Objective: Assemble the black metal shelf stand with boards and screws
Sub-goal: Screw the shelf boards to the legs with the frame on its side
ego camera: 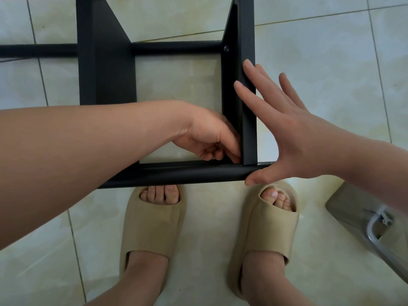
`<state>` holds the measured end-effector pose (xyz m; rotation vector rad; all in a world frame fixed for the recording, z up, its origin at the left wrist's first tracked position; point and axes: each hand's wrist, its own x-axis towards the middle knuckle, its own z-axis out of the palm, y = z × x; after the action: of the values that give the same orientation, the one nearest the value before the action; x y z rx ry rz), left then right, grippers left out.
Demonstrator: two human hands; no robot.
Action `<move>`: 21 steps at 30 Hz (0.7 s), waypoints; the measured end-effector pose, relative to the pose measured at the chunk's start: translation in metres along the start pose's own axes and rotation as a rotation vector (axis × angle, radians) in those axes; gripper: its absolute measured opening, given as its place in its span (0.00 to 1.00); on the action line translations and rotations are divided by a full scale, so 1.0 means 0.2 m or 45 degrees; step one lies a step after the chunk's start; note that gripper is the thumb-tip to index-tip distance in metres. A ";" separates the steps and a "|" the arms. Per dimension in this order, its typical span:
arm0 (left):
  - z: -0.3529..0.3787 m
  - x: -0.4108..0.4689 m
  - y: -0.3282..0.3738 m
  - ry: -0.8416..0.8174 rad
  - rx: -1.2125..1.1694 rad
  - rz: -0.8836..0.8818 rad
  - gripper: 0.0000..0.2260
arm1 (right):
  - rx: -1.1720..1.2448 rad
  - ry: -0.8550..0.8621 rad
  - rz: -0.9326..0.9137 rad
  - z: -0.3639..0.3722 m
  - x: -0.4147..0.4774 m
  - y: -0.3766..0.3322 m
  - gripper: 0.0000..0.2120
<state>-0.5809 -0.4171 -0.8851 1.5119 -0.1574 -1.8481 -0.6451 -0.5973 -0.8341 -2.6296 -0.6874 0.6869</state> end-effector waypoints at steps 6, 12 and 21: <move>0.00 0.01 0.00 0.011 -0.028 0.042 0.12 | -0.005 -0.003 -0.003 0.00 0.00 0.00 0.66; -0.01 0.00 0.00 0.001 -0.025 0.052 0.10 | -0.003 -0.003 -0.004 0.00 0.00 0.00 0.66; 0.00 0.00 -0.02 0.051 -0.023 0.000 0.07 | 0.009 -0.008 -0.004 0.00 0.00 0.00 0.65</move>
<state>-0.5833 -0.4142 -0.8872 1.5353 -0.1219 -1.8134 -0.6448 -0.5972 -0.8335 -2.6206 -0.6896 0.6958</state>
